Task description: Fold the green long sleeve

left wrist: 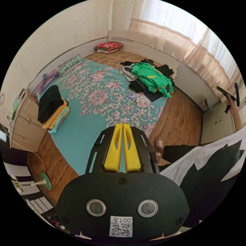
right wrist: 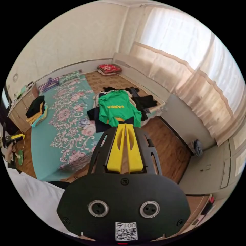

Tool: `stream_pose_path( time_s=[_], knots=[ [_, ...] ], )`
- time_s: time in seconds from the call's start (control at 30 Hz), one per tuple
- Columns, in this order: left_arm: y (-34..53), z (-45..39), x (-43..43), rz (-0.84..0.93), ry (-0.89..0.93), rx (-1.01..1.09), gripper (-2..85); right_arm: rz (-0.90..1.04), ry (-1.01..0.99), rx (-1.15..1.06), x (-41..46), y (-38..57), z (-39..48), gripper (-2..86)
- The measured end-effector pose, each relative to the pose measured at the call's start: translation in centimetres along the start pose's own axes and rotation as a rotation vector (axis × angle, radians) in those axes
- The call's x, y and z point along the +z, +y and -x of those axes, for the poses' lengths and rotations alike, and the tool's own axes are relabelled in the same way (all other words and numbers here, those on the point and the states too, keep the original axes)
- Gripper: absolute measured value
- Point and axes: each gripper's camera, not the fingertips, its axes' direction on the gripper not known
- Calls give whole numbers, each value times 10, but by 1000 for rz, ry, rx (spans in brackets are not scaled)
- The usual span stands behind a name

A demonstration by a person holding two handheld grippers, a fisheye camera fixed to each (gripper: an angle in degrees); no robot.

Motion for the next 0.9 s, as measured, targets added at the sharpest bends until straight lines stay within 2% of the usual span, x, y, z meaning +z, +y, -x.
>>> stream_pose_path(
  time_s=[0.23, 0.4, 0.47, 0.57, 0.73, 0.87, 0.9],
  knots=[
    [-132, -120, 113, 41, 211, 32, -8, 244, 80, -16, 103, 87, -169, 2],
    [-203, -185, 192, 123, 164, 15, 15, 261, -10, 74, 158, 102, -278, 2],
    [-227, -201, 218, 107, 174, 2, 47, 228, -24, 98, 175, 94, -312, 3],
    [-272, -217, 275, 136, 291, -40, 97, 145, -81, 135, 208, 67, -361, 5],
    [-343, -239, 423, 293, 457, -134, 161, 179, -143, 164, 305, 1, -421, 4],
    [-368, -245, 520, 462, 332, -223, 141, 340, -151, 68, 377, -45, -449, 4],
    [-370, -246, 544, 537, 310, -228, 81, 418, -133, 38, 402, -61, -459, 4]
  ],
)
